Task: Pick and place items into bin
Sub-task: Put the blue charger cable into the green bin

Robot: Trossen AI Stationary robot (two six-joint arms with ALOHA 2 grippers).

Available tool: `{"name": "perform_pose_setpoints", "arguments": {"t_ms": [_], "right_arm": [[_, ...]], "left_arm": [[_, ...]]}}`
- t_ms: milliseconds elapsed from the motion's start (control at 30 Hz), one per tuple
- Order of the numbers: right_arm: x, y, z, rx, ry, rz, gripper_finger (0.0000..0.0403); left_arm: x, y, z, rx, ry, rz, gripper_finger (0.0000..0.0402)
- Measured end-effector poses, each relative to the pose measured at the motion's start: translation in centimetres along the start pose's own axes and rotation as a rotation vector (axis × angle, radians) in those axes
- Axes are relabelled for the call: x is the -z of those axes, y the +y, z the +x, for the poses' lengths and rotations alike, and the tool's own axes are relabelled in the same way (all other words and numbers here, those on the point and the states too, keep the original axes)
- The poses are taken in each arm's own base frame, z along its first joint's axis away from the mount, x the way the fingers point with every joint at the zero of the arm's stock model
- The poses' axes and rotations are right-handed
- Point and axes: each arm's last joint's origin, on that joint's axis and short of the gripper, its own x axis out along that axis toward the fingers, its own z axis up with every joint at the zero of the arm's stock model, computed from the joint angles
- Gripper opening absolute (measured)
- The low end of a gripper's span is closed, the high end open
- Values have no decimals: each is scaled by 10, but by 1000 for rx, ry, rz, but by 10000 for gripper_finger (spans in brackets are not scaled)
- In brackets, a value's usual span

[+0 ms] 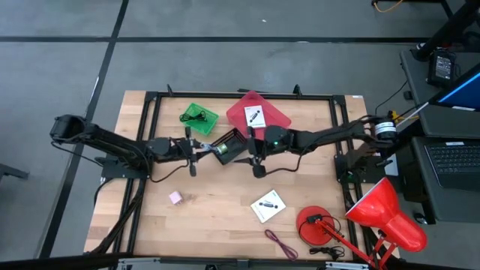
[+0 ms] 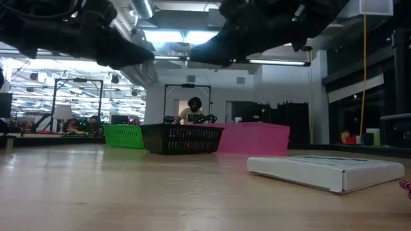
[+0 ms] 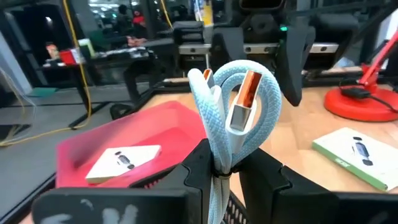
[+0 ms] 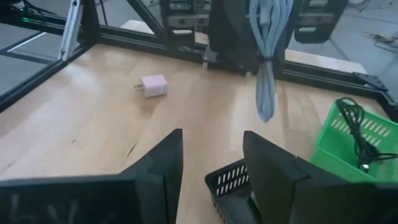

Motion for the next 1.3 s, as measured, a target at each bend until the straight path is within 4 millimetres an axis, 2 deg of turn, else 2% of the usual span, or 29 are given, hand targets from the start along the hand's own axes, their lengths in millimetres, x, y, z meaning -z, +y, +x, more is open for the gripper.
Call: {"name": "perform_pose_setpoints", "arguments": {"t_ms": [167, 267, 433, 700, 933, 1133, 1300], "right_arm": [[17, 4, -13, 25, -30, -3, 108], [29, 3, -22, 89, -54, -5, 72], [35, 0, -35, 147, -120, -11, 7], [42, 2, -41, 151, -142, 15, 1], [41, 2, -42, 155, -164, 11, 1], [41, 2, -42, 155, -163, 5, 1], [42, 2, -42, 153, -163, 5, 1]], "left_arm": [[5, 5, -13, -23, -12, -5, 55], [6, 8, -16, -90, 4, -2, 55], [11, 10, -18, -148, 52, 6, 55], [14, 19, -16, -191, 79, -33, 55], [16, 35, -13, -291, 99, -77, 55], [0, 53, -2, -345, 277, -84, 55], [-17, 69, 3, -395, 406, -17, 55]]}}
